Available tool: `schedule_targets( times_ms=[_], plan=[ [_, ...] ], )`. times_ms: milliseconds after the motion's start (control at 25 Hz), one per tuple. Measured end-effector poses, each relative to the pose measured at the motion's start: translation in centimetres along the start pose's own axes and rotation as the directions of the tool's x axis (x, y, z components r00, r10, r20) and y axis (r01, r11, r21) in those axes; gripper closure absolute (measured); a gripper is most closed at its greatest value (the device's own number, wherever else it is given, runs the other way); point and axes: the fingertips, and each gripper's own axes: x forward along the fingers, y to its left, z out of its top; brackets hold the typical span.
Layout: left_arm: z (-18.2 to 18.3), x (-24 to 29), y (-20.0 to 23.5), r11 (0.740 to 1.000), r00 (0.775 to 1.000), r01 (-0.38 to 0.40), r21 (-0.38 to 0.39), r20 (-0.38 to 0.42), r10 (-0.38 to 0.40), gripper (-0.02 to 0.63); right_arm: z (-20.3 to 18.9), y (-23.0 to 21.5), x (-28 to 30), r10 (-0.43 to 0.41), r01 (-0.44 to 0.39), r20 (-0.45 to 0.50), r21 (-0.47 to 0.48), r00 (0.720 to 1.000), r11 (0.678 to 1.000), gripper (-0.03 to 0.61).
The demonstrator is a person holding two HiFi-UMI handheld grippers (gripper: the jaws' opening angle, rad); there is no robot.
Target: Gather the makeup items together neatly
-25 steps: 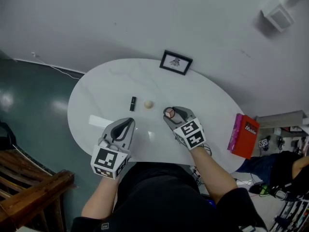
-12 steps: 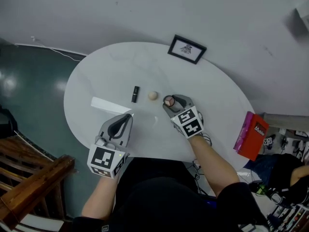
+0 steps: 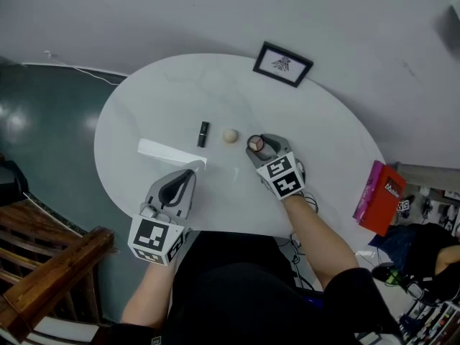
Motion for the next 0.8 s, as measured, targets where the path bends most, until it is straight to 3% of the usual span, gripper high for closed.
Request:
schedule_targets(
  times_ms=[120, 440, 600, 800],
  plan=[
    [0.4, -0.4, -0.2, 1.0, 1.0, 0.002, 0.011, 0.009, -0.002, 0.594, -0.2, 0.2, -0.3, -0.006, 0.006, 0.01, 0.003, 1.0, 1.0, 0.368],
    [1.9, -1.6, -1.6, 0.997, 0.997, 0.054, 0.049, 0.057, -0.056, 0.594, 4.2, 0.5, -6.3, -0.049, 0.04, 0.203, 0.05, 0.978, 0.998, 0.356],
    [3.7, -2.5, -2.8, 0.991, 0.992, 0.08, 0.108, 0.088, -0.089, 0.594, 7.5, 0.5, -13.0, -0.097, 0.067, 0.339, 0.099, 0.936, 0.993, 0.357],
    [6.9, -3.1, -4.8, 0.981, 0.982, 0.099, 0.167, 0.145, -0.124, 0.6, 10.2, 0.0, -20.7, -0.161, 0.073, 0.493, 0.193, 0.855, 0.978, 0.36]
  ],
)
